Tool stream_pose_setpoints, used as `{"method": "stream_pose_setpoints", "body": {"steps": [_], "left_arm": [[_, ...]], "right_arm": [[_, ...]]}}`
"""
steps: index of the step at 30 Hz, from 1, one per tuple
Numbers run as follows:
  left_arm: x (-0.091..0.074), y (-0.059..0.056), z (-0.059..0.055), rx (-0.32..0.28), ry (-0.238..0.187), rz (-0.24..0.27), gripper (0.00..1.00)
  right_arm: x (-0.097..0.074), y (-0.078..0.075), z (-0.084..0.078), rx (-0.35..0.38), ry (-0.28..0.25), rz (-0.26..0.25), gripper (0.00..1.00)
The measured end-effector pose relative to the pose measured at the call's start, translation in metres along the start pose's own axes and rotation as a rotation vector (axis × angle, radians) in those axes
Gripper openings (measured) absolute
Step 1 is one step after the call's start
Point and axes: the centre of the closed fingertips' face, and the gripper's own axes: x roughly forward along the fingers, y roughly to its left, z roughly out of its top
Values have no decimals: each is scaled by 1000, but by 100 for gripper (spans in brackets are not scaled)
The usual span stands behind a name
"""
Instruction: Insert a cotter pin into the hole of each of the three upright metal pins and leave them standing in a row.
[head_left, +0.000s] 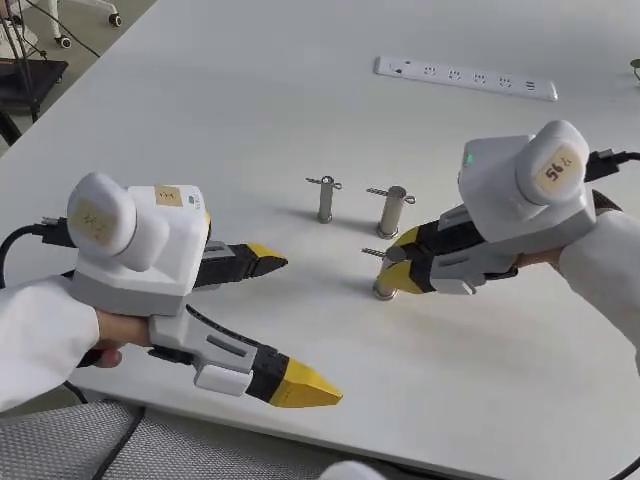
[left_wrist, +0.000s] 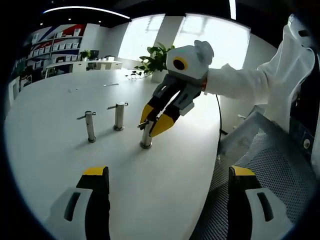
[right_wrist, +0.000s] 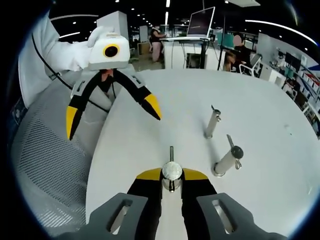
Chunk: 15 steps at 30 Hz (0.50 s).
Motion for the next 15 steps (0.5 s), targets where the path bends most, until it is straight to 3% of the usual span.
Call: {"method": "stream_pose_setpoints", "body": {"steps": [4, 10, 15], "left_arm": [[-1, -1, 1, -1, 3, -2, 99], [-3, -2, -1, 0, 20, 0, 99], [-7, -2, 0, -9, 22, 8, 99]], "right_arm": [[-20, -10, -1, -29, -31, 5, 8], [-43, -34, -19, -33, -7, -16, 8], [-51, -47, -31, -53, 13, -17, 8]]}}
